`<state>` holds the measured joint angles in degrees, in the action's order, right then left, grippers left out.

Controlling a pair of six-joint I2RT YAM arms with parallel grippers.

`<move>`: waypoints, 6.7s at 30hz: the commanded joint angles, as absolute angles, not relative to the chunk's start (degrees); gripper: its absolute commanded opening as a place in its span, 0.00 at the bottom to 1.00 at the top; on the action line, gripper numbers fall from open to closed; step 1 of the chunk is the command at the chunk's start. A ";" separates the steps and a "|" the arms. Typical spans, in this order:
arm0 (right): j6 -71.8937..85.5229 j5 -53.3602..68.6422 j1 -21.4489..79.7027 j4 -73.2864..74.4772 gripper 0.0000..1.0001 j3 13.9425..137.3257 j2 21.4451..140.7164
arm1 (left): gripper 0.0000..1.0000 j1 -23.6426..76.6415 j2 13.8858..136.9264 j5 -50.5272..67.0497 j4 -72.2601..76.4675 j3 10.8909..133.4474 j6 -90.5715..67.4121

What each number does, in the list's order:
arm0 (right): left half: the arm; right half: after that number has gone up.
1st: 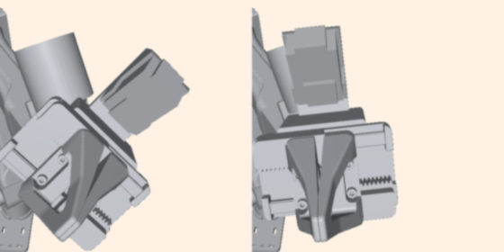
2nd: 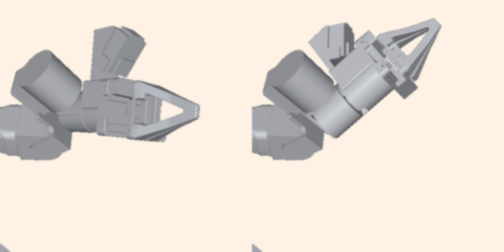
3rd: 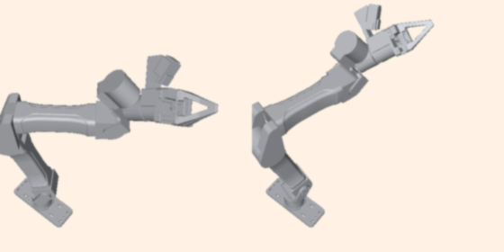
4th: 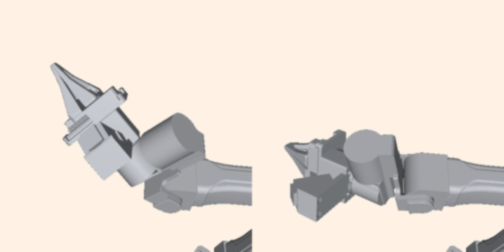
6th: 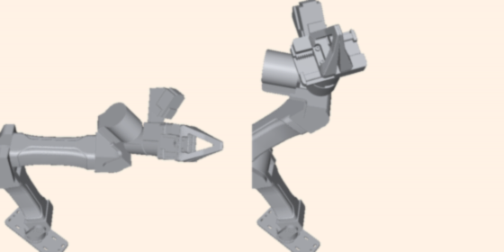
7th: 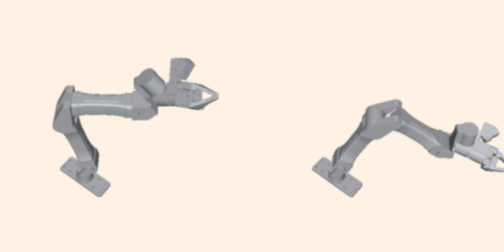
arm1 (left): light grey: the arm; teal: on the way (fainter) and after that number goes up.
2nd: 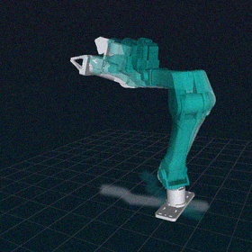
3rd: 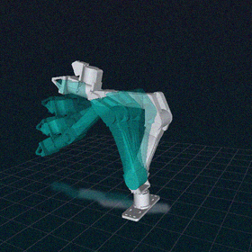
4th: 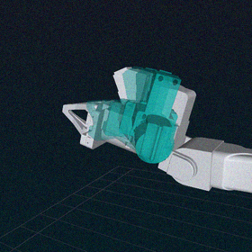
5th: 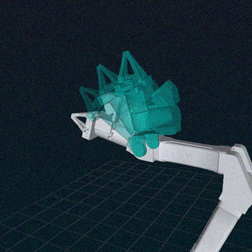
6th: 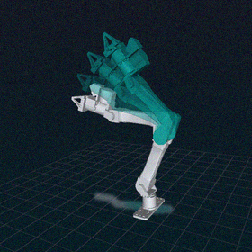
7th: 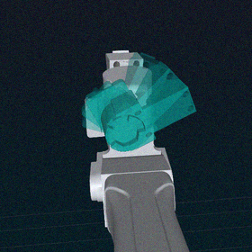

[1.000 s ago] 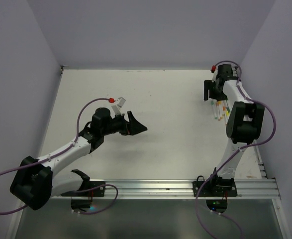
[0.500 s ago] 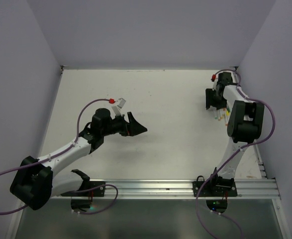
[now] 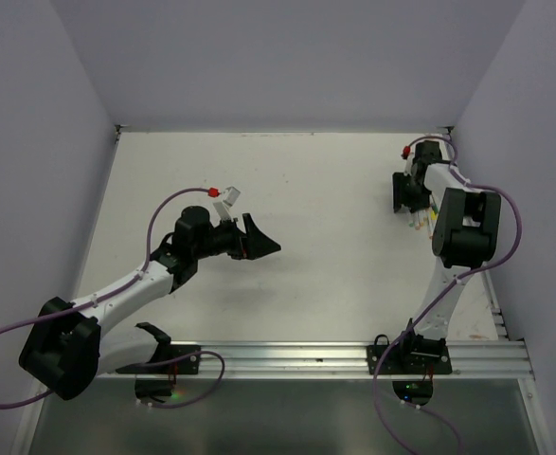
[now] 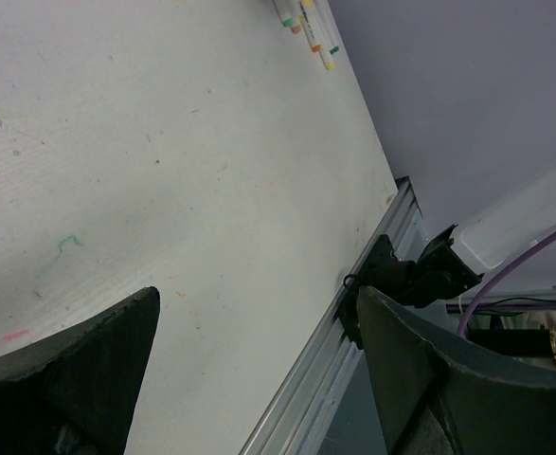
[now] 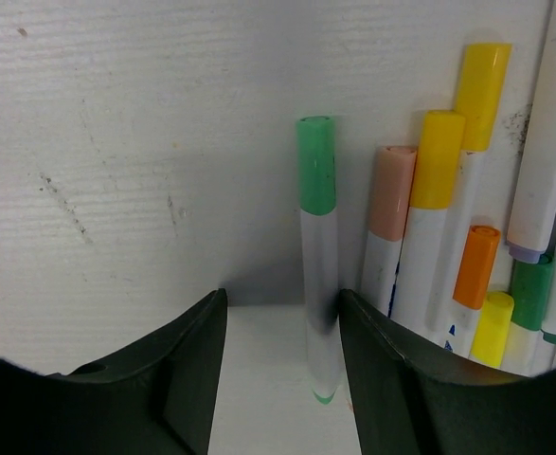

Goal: Open the pen caps

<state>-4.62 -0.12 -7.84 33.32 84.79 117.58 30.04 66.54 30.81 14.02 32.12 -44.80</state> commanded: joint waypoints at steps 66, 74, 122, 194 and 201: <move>30.49 25.13 37.18 -2.63 0.00 51.77 80.51 | 0.48 22.50 86.75 43.60 44.30 36.56 -60.73; 31.55 25.49 37.71 -3.69 0.00 50.89 79.72 | 0.40 22.76 87.01 43.33 44.39 37.27 -60.91; 30.50 -3.30 55.01 13.95 0.00 53.69 84.71 | 0.00 22.41 80.07 6.89 8.64 46.31 -48.52; 28.21 0.90 56.76 -6.86 0.00 52.56 88.42 | 0.00 22.68 64.95 14.34 0.27 41.92 -49.92; 29.09 -7.29 58.79 -3.00 0.00 52.73 89.21 | 0.00 22.50 64.07 -2.96 -9.47 45.52 -51.94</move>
